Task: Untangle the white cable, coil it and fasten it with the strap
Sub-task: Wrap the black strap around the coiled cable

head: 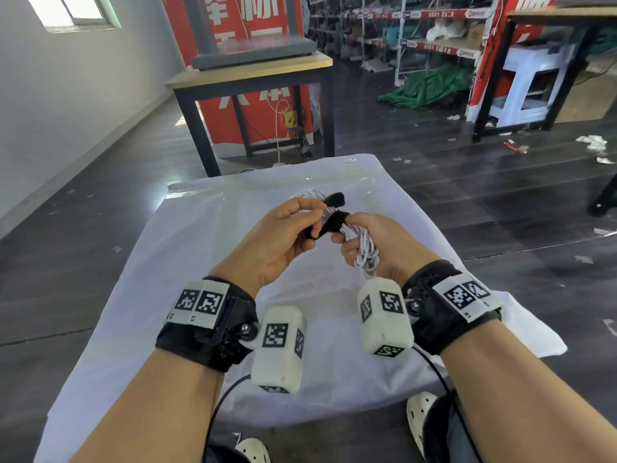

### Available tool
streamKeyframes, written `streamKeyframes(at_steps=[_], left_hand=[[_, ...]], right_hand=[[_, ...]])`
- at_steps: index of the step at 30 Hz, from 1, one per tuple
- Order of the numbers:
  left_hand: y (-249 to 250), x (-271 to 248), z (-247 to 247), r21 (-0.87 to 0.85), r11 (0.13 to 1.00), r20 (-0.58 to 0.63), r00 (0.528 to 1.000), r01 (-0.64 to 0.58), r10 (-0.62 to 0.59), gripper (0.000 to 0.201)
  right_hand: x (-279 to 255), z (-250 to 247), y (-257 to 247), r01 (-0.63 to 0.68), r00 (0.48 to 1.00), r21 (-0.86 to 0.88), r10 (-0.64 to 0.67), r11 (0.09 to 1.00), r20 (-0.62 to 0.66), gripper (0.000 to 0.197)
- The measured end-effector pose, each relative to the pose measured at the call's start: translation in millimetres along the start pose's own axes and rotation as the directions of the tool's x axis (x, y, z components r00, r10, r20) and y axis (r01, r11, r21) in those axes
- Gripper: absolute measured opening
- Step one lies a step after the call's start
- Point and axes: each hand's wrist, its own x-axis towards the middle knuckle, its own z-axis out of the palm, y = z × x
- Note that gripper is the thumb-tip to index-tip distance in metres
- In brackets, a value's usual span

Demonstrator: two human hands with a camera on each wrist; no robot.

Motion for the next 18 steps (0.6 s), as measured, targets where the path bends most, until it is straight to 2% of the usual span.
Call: streamKeyframes(at_steps=[6, 10, 14, 18], left_hand=[[-3.6, 2.8, -4.9, -0.154, 0.988, -0.081, 0.997, 0.006, -0.019, 0.015], [-5.0, 4.4, -2.9, -0.129, 0.992, -0.074, 0.997, 0.007, -0.017, 0.015], [-6.0, 4.4, -1.6, -0.119, 0.993, -0.068, 0.997, 0.02, -0.029, 0.016], [-3.1, 3.5, -5.1, -0.162, 0.987, -0.039, 0.999, 0.019, -0.026, 0.018]], right_hand=[[3.6, -0.1, -1.8, -0.048, 0.999, 0.121, 0.045, 0.991, 0.021, 0.024], [1.1, 1.4, -4.2, -0.144, 0.987, 0.257, 0.121, 0.956, 0.104, 0.026], [1.2, 2.3, -5.4, -0.137, 0.986, 0.203, 0.115, 0.97, 0.118, 0.033], [7.1, 0.4, -0.2, -0.066, 0.998, 0.096, 0.064, 0.993, 0.023, 0.028]])
